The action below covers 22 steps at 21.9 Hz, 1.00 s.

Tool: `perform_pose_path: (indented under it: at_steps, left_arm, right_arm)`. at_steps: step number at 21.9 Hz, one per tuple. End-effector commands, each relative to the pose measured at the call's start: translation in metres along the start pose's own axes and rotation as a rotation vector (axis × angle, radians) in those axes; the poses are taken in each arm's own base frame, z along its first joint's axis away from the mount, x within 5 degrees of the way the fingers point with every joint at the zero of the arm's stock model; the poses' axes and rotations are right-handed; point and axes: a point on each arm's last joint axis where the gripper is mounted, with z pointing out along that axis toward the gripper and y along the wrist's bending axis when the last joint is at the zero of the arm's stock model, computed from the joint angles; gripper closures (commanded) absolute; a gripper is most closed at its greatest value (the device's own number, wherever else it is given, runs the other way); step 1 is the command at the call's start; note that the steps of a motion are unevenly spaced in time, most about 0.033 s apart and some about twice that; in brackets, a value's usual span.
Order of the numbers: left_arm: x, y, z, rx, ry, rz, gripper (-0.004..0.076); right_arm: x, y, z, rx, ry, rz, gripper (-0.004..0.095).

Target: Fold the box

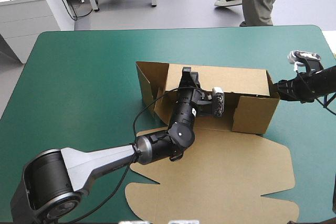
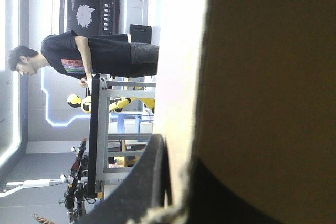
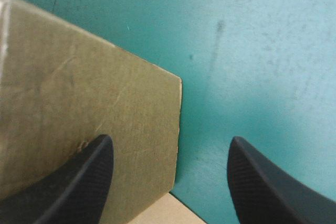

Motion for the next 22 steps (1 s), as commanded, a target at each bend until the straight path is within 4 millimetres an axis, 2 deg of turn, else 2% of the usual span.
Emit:
perform_pose_path:
  at_steps: [1, 5, 12, 22]
  left_arm:
    - [-0.001, 0.016, -0.009, -0.016, -0.009, -0.077, 0.0732]
    - [0.000, 0.016, -0.008, -0.017, -0.007, -0.078, 0.0732]
    - [0.000, 0.016, -0.008, -0.015, -0.011, -0.077, 0.0732]
    - [-0.001, 0.016, -0.008, -0.011, -0.017, -0.077, 0.0732]
  right_arm:
    - [0.008, 0.019, -0.023, -0.020, -0.151, -0.053, 0.0332]
    - [0.026, 0.025, -0.024, 0.004, -0.186, -0.086, 0.0332]
    - [0.055, 0.037, -0.024, 0.010, -0.197, -0.272, 0.0332]
    - [0.060, 0.043, -0.010, -0.093, -0.288, -0.338, 0.0332]
